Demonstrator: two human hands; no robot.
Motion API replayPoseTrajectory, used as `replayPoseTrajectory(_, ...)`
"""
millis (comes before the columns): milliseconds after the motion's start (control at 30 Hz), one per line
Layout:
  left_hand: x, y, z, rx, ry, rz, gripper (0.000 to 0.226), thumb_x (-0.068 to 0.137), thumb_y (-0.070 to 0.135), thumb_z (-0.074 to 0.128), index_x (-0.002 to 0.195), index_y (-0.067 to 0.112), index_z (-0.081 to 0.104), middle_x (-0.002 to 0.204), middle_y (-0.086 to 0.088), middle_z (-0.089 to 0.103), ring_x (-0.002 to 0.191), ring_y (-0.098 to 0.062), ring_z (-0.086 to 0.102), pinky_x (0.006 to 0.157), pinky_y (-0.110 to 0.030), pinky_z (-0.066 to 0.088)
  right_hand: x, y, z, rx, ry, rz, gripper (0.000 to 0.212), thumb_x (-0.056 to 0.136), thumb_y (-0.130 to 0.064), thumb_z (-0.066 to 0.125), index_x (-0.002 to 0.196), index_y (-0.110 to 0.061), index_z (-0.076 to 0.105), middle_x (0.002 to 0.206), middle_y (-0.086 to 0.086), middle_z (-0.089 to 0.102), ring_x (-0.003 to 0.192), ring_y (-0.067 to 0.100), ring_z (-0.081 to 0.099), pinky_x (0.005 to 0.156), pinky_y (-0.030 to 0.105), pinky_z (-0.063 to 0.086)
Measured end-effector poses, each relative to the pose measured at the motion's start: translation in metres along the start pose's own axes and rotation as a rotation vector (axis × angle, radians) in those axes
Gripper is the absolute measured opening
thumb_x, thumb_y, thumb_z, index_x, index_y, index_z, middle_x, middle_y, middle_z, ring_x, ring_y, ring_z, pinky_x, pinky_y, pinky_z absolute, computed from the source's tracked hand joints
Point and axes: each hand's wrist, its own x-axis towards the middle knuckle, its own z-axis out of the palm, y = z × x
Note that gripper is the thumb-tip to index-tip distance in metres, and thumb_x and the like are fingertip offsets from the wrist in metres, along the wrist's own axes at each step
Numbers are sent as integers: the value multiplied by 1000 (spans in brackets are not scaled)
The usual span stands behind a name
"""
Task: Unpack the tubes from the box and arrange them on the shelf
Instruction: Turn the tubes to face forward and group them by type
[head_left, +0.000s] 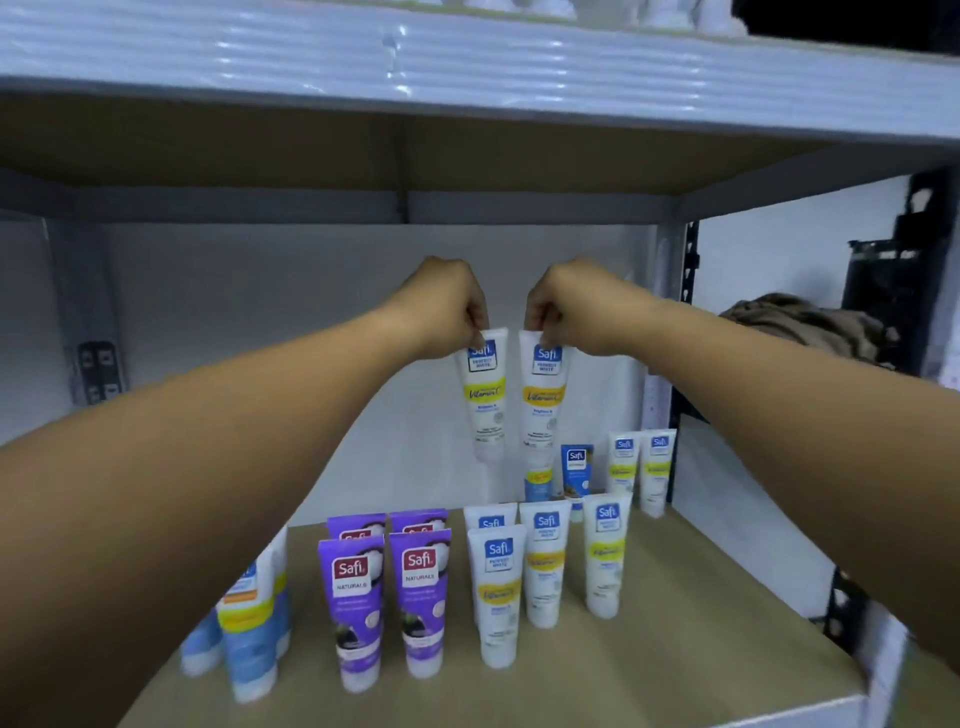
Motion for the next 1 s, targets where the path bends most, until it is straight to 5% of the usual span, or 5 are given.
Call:
replayPoseTrajectory(233, -51, 48, -10, -52, -92, 52, 18, 75, 13, 82, 92, 12, 77, 80, -2, 72, 71, -11, 62, 66, -20, 42, -63, -8, -32, 27, -110, 12, 17, 74, -11, 83, 86, -19, 73, 69, -8, 64, 73, 14, 64, 72, 27, 52)
replayPoseTrajectory(533, -118, 59, 66, -165, -307, 0, 14, 76, 13, 82, 88, 15, 77, 82, -1, 75, 73, -9, 69, 64, -17, 48, -139, -7, 29, 140, -343, 69, 20, 74, -7, 82, 90, -16, 74, 81, -1, 72, 80, 14, 70, 79, 30, 58)
replayPoseTrajectory(1000, -148, 48, 111, -398, -342, -127, 11, 79, 17, 80, 90, 17, 77, 80, 6, 75, 74, -3, 69, 64, -12, 48, -166, 11, 95, 353, -348, 146, 19, 77, -8, 80, 91, -20, 75, 82, -8, 71, 81, 8, 69, 82, 30, 59)
